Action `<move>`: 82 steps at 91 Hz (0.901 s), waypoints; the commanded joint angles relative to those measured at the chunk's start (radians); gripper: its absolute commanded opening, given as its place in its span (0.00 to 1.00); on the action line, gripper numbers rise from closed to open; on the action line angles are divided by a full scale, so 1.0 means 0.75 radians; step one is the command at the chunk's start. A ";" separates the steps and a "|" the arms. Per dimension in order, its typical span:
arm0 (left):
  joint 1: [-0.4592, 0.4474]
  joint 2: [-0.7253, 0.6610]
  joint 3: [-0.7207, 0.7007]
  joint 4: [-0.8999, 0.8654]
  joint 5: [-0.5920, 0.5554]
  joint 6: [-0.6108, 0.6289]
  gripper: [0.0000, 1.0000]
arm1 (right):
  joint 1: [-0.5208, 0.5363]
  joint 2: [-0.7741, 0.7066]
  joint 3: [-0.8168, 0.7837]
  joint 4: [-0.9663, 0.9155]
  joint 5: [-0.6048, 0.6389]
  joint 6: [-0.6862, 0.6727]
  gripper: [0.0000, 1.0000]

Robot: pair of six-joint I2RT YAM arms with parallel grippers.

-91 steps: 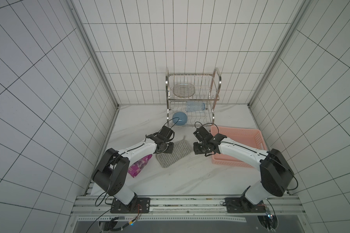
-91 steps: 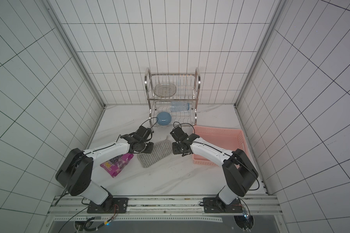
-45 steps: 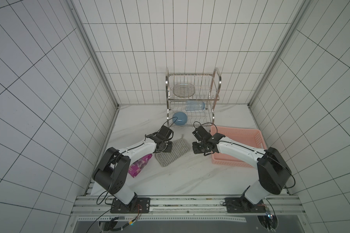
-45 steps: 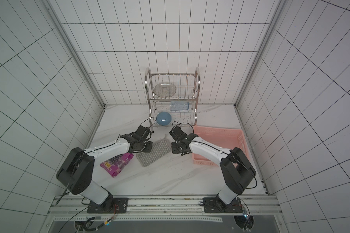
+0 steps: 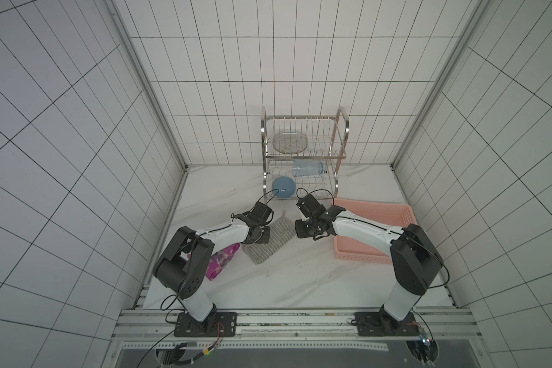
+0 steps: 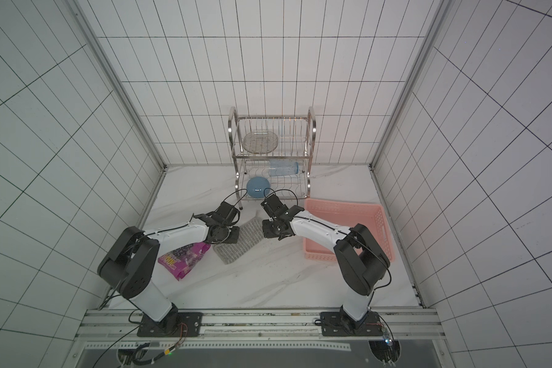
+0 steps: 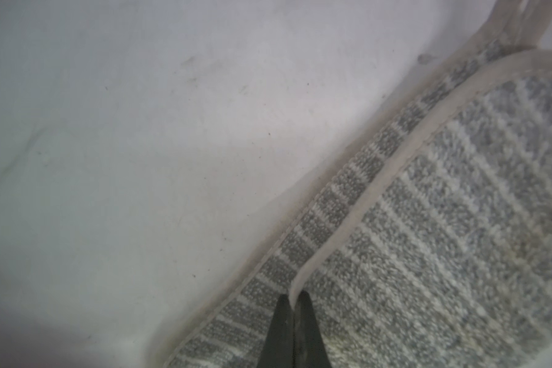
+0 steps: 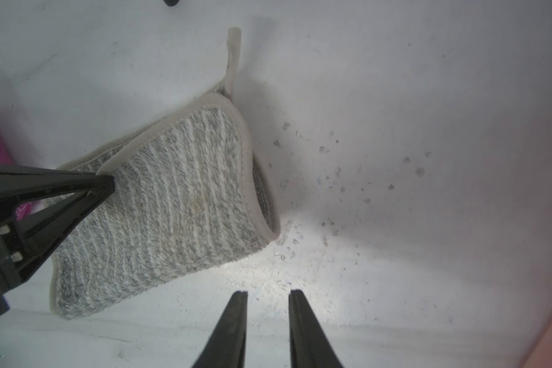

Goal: Fold the square dishcloth
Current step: Smooth out the cleaning item at the center of the board.

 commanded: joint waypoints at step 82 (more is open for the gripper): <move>0.030 -0.001 0.020 -0.002 -0.124 -0.076 0.12 | -0.033 0.285 0.171 0.041 -0.045 -0.028 0.22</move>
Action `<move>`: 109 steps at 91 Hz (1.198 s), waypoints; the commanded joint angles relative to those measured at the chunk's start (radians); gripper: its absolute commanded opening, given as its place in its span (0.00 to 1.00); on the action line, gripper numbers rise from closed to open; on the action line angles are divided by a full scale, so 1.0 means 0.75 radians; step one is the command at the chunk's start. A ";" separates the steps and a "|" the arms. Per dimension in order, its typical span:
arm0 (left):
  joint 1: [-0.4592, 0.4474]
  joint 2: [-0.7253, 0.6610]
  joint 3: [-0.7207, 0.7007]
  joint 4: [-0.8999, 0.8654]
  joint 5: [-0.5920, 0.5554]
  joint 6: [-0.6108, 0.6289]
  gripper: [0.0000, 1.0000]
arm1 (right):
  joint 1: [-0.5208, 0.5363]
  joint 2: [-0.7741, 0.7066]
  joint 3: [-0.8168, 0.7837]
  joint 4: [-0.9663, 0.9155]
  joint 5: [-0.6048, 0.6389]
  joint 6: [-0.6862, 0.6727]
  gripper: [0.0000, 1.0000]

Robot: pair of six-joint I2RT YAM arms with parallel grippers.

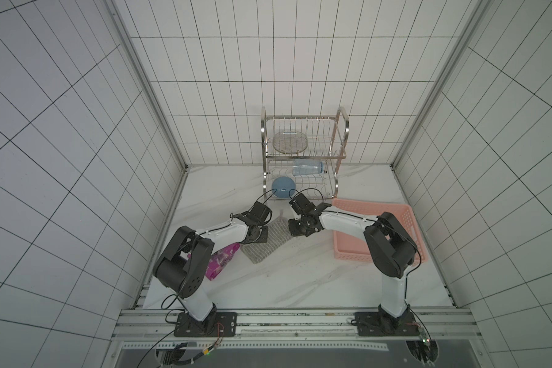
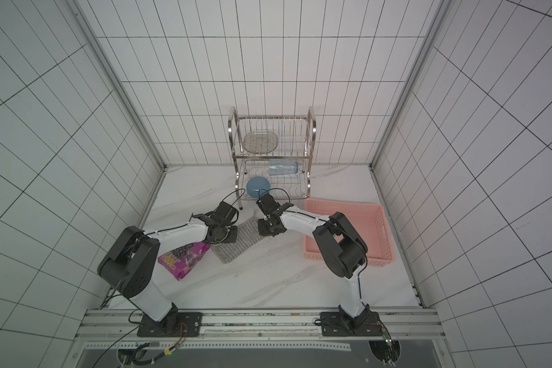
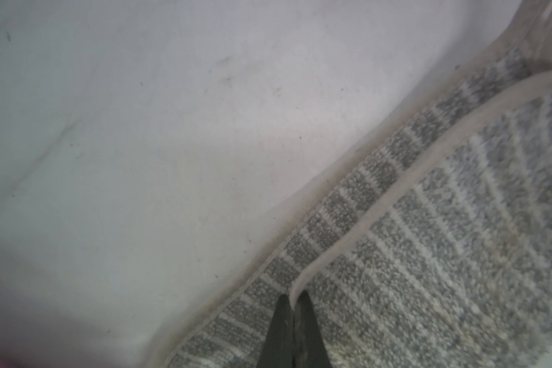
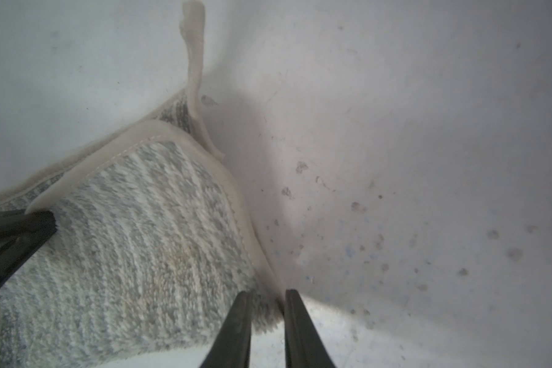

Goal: Fold the square dishcloth
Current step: Smooth out the cleaning item at the center of the board.

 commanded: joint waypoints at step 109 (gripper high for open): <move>-0.174 0.128 0.118 0.151 0.167 -0.046 0.16 | 0.012 -0.407 -0.282 -0.042 0.118 0.099 0.22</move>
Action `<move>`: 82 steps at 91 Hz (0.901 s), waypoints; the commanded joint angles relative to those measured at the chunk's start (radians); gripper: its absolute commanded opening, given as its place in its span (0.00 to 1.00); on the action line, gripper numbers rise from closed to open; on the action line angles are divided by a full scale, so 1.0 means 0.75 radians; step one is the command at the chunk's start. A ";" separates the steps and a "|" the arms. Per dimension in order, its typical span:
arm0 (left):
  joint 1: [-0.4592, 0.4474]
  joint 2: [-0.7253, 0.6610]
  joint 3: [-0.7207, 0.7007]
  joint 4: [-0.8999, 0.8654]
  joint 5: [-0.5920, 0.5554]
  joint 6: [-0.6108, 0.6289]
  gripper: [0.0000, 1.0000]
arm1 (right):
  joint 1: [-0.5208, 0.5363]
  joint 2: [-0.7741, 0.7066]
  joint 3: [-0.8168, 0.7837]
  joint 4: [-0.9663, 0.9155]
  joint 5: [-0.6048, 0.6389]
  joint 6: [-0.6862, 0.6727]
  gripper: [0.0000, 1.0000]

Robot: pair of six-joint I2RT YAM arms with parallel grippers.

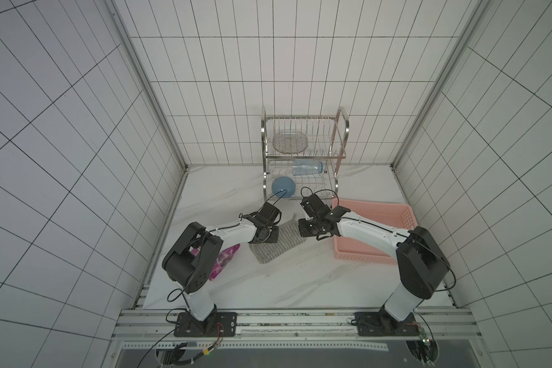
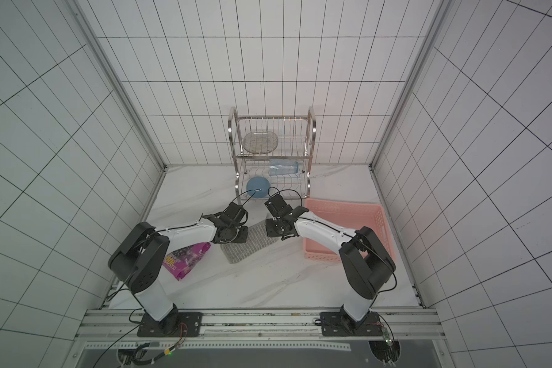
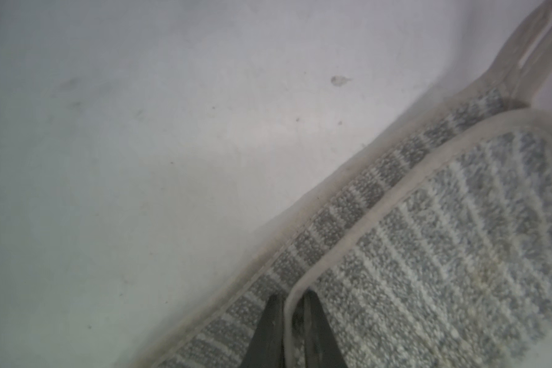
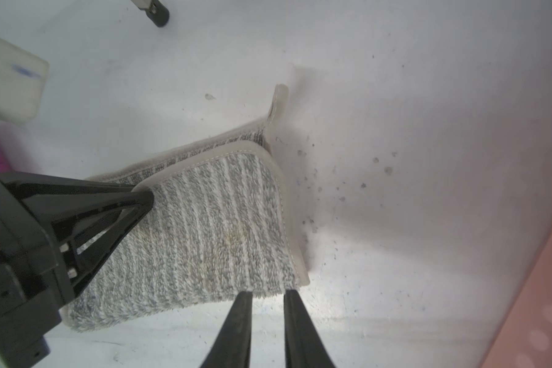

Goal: Fold the square dishcloth
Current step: Smooth out the cleaning item at the center of the board.

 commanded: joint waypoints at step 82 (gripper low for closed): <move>0.088 -0.440 -0.261 -0.080 0.114 -0.167 0.55 | 0.061 0.001 -0.030 -0.014 0.082 0.026 0.23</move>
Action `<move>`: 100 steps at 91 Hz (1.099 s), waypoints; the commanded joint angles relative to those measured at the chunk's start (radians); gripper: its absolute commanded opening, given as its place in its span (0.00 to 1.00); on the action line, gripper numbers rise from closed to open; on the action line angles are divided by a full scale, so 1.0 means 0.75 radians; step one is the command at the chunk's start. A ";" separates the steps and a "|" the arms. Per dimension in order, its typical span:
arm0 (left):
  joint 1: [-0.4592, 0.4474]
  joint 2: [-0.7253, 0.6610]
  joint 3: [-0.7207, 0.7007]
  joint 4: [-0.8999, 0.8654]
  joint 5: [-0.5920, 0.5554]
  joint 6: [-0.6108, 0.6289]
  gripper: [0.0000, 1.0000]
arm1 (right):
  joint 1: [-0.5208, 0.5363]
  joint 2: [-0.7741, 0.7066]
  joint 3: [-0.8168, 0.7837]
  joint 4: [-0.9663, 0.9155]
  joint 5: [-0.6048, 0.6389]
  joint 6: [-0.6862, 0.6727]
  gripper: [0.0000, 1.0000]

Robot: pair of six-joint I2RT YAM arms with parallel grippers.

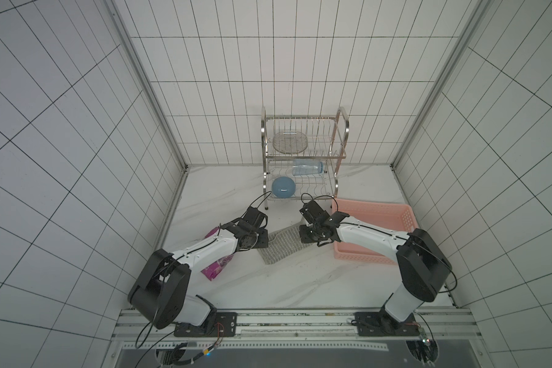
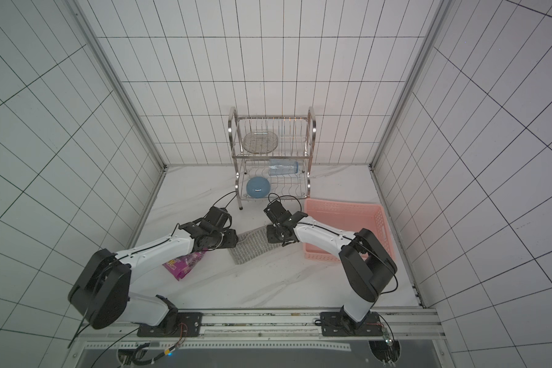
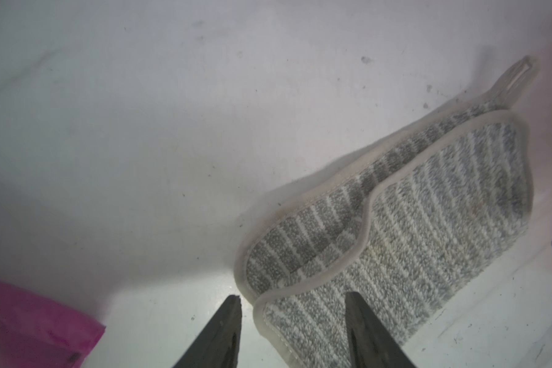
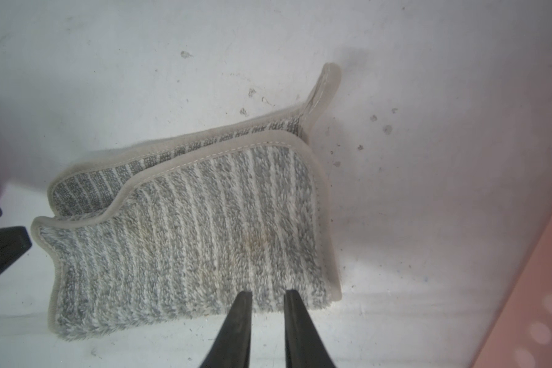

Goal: Fold the square dishcloth
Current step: Smooth out the cleaning item at the center of the board.

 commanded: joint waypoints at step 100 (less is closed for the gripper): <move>0.022 0.117 0.086 0.018 -0.052 0.015 0.00 | 0.009 0.086 0.009 0.008 0.039 -0.004 0.23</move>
